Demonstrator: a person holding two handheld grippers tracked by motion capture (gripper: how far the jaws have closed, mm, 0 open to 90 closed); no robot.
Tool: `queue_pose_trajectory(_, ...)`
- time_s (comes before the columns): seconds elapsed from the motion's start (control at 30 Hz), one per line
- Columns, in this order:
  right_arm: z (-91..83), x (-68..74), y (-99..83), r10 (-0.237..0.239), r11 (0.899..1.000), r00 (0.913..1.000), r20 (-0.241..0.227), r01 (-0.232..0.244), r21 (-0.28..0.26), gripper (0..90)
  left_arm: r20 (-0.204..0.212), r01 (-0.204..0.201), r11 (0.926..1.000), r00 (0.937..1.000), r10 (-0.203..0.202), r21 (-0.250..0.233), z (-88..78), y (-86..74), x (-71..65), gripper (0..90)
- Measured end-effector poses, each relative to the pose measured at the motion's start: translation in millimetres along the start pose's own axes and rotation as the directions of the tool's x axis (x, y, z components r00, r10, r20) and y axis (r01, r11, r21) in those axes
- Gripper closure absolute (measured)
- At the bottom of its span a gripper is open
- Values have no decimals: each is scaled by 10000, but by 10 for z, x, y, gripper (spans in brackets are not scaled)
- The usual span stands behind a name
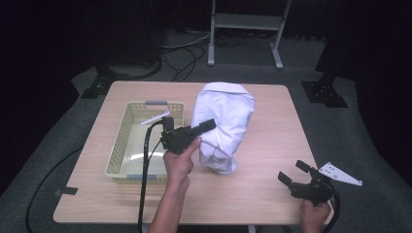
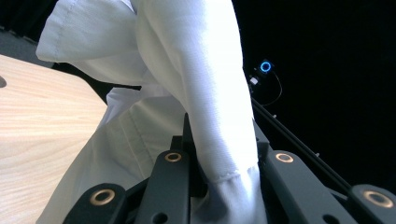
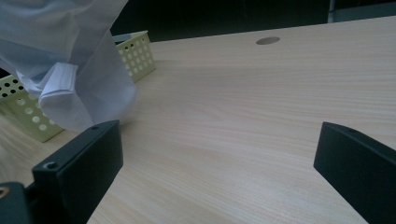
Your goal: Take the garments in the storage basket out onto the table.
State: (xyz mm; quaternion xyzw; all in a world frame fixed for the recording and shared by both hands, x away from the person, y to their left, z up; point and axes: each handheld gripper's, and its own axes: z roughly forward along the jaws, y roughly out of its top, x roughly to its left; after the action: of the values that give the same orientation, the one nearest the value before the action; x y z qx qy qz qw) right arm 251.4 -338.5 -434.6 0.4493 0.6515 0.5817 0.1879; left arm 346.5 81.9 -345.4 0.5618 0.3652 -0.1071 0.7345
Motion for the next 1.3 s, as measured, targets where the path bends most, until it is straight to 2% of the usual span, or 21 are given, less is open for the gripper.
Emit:
queue_pose_trajectory(0.43, -11, -10, -3, 99, 9999, 9999, -34, -100, -98, 11, -189, 61, 10000, 9998, -62, -26, 143, -122, 54, 779)
queue_pose_trajectory(0.47, -12, -9, -3, 101, 9999, 9999, -37, -102, -88, 11, -303, 30, 10000, 9995, -31, -30, 156, -148, 72, 779)
queue_pose_trajectory(0.7, -16, -17, -4, 171, 9998, 9999, -24, -171, -99, 11, -477, 257, 9997, 9985, -260, -62, 244, -249, 141, 779)
queue_pose_trajectory(0.93, -21, -22, -4, 187, 9997, 9998, -25, -188, -141, 11, -587, 321, 9995, 9977, -325, -80, 324, -327, 191, 779)
queue_pose_trajectory(1.3, -20, -17, -4, 184, 9998, 9998, -6, -184, -97, 11, -1062, 361, 9993, 9937, -363, -39, 439, -422, 240, 777)
